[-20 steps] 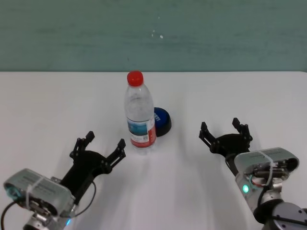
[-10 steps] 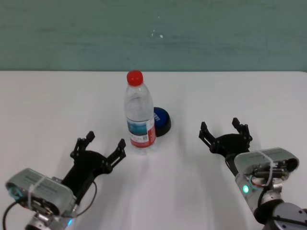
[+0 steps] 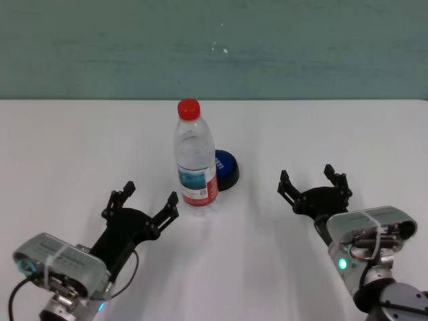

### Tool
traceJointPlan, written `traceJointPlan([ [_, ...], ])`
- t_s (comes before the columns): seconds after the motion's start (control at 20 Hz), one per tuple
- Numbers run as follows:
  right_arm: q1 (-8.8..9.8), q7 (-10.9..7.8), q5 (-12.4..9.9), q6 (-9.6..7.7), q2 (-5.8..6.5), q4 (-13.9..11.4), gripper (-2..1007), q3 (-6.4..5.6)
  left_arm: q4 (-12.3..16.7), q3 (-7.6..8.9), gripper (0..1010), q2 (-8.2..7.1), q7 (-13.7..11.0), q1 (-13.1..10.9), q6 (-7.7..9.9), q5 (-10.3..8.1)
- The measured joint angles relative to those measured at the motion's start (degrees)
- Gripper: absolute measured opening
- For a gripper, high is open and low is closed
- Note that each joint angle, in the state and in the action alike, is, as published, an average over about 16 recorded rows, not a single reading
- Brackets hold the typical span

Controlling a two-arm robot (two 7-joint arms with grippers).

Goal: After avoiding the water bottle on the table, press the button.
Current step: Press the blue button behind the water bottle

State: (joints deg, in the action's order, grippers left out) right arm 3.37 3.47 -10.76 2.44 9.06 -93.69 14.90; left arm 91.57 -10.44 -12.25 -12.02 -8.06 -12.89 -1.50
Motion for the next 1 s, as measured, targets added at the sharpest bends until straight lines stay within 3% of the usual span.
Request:
traceJointPlan([
  [1.0, 0.00, 0.00, 0.00, 0.00, 0.00, 0.00, 1004, 0.00, -0.79, -0.83, 1010, 0.75, 0.25, 1.04, -0.42, 0.83],
])
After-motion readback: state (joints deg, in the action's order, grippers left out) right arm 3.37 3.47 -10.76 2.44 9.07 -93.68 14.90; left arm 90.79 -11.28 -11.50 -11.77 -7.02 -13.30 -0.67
